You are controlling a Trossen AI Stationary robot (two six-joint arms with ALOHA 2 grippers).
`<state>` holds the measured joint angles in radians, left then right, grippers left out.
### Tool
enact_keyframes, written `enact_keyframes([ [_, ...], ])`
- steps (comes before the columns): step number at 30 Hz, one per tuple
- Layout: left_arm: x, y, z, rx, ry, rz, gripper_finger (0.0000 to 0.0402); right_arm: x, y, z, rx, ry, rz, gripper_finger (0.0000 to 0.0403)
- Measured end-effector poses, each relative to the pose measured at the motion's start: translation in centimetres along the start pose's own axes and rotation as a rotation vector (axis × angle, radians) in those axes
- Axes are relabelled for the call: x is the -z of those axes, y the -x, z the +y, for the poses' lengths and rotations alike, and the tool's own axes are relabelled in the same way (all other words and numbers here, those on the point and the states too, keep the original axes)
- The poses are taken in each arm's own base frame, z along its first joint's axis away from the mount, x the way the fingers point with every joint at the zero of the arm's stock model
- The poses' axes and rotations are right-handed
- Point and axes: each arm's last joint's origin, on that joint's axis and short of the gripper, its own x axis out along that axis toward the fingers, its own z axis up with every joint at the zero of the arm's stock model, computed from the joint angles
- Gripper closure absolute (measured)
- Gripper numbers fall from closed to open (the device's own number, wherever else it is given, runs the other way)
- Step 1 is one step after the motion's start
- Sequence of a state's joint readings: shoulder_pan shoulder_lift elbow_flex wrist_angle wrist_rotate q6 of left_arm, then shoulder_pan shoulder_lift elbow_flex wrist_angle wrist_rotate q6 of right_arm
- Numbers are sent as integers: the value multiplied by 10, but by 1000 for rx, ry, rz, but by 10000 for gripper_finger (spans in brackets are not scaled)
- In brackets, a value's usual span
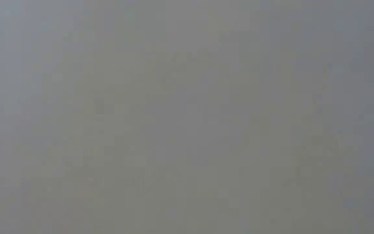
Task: Pick & Place Toothbrushes
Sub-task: Put the orange toothbrush into the bottom transparent bin
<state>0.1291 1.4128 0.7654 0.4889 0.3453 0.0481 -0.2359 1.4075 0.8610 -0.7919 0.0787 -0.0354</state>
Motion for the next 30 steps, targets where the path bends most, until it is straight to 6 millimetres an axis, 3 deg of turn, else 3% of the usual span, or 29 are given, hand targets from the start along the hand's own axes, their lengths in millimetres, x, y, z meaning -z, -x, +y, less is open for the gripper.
enact_keyframes([
  [5,0,-1,-3,8,10,1,399,6,-12,1,1,-56,-16,159],
  [17,0,-2,-7,23,-2,-3,399,32,-34,7,-1,-85,75,190],
  [30,-3,-2,-7,22,-14,-31,399,29,-35,6,15,-98,44,238],
])
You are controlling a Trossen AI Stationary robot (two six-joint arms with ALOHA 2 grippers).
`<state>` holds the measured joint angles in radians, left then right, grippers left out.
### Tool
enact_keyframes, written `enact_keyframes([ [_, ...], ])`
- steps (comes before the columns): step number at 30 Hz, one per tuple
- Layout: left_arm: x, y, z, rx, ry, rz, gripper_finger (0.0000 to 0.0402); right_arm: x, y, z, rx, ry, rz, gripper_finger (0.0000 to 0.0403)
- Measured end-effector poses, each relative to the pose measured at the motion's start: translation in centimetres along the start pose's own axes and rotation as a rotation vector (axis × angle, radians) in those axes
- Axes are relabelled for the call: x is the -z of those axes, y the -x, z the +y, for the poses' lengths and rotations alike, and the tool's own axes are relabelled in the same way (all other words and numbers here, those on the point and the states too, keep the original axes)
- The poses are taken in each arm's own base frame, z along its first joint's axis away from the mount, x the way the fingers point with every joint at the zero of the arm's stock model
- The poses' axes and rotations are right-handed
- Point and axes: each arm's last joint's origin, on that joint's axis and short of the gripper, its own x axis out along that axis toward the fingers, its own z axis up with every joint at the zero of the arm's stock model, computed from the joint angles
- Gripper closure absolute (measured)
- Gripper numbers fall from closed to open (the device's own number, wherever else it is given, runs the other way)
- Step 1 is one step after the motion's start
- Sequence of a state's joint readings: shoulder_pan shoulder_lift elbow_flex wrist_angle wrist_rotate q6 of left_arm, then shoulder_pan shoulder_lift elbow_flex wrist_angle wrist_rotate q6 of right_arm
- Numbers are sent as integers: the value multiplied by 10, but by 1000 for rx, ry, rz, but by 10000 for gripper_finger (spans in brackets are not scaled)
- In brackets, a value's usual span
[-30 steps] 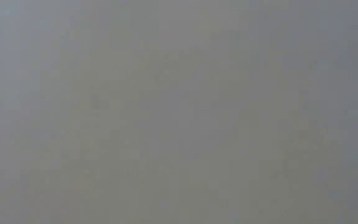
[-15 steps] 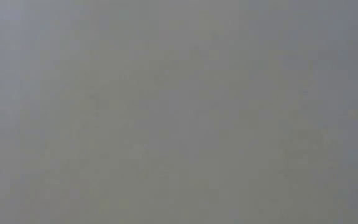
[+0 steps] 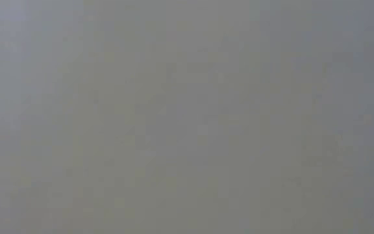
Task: Pick & Place Toothbrushes
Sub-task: Put the orange toothbrush into the bottom transparent bin
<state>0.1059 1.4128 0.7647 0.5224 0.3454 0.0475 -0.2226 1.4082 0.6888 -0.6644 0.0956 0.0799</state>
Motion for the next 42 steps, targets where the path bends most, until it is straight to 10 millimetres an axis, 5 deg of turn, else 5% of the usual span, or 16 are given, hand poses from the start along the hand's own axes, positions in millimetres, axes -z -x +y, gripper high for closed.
enact_keyframes([
  [29,-2,0,0,-1,-7,-19,399,1,-11,1,-9,-126,52,240],
  [42,-3,0,0,-2,-32,-31,399,-4,-24,11,1,-105,125,300],
])
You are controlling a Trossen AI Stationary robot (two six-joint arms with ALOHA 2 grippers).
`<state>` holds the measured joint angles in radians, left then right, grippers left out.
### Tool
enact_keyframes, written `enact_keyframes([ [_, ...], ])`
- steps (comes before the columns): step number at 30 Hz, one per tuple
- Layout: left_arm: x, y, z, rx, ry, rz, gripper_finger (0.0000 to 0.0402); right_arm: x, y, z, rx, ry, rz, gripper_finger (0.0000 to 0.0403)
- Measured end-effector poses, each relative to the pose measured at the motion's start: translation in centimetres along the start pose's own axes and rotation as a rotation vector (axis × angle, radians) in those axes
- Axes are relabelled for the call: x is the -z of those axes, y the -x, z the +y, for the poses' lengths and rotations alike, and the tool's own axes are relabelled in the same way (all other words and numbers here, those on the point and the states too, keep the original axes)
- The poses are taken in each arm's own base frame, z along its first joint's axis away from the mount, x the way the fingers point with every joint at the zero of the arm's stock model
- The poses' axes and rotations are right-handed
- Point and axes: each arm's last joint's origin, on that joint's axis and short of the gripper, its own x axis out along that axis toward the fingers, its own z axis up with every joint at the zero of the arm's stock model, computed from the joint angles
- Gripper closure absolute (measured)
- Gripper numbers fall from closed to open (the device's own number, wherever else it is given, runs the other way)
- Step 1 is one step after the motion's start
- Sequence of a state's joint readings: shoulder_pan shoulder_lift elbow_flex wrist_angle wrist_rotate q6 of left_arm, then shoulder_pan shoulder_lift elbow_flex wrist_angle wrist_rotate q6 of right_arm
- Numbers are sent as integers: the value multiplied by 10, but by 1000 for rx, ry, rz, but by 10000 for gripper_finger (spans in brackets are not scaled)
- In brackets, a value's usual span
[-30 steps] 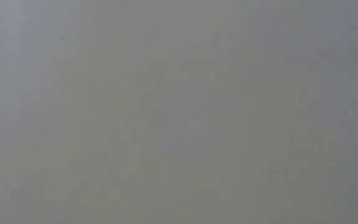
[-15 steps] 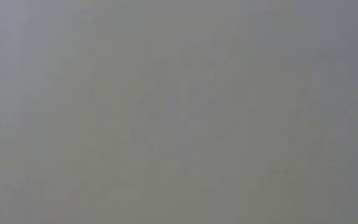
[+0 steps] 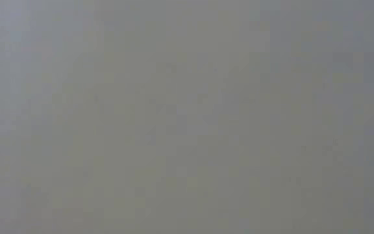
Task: Pick & Place Toothbrushes
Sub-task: Put the orange toothbrush into the bottom transparent bin
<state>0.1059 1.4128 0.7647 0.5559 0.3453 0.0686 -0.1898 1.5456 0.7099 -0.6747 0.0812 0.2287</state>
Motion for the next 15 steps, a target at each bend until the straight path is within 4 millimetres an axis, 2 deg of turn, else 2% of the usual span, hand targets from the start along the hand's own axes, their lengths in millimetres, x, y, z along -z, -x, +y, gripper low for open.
enact_keyframes([
  [8,0,0,0,0,-2,0,399,-5,15,-1,21,-73,-88,386],
  [15,0,0,0,0,-2,0,399,-6,21,5,71,-72,-117,374],
])
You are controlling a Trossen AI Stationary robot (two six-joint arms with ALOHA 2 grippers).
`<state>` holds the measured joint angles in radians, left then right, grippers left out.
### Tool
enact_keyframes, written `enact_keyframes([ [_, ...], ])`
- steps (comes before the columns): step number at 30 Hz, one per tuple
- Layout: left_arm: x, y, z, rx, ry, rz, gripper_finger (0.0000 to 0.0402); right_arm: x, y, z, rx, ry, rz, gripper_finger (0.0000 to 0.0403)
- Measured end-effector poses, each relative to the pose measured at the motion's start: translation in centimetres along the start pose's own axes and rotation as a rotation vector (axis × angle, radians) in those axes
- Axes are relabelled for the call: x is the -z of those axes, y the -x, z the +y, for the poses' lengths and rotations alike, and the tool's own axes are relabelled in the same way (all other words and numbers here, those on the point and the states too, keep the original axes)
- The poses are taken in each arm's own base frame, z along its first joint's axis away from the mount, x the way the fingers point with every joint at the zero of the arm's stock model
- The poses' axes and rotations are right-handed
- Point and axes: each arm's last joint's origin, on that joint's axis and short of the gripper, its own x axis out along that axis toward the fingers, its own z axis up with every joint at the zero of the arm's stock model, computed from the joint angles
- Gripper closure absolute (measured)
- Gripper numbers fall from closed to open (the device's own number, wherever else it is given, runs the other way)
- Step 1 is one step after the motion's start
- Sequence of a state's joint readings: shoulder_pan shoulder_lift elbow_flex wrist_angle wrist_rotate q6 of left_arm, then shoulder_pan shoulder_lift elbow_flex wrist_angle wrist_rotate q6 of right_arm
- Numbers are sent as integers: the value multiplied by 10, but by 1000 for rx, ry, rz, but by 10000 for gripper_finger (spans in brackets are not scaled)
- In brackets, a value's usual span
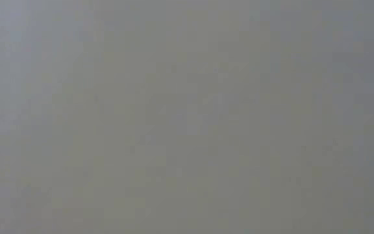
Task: Pick & Place Toothbrushes
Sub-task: Put the orange toothbrush into the bottom transparent bin
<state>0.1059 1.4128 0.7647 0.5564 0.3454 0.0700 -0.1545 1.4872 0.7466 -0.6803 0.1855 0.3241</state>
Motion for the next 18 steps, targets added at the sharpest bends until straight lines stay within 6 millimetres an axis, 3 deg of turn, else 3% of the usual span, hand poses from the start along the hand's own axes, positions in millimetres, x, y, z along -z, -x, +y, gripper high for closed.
enact_keyframes([
  [6,0,0,0,0,0,-1,399,-9,21,19,-19,31,-35,392],
  [10,0,0,0,0,-1,-3,399,-16,44,34,21,33,-84,377],
  [18,-1,0,0,0,-2,-6,399,-16,98,71,-16,46,-155,390],
])
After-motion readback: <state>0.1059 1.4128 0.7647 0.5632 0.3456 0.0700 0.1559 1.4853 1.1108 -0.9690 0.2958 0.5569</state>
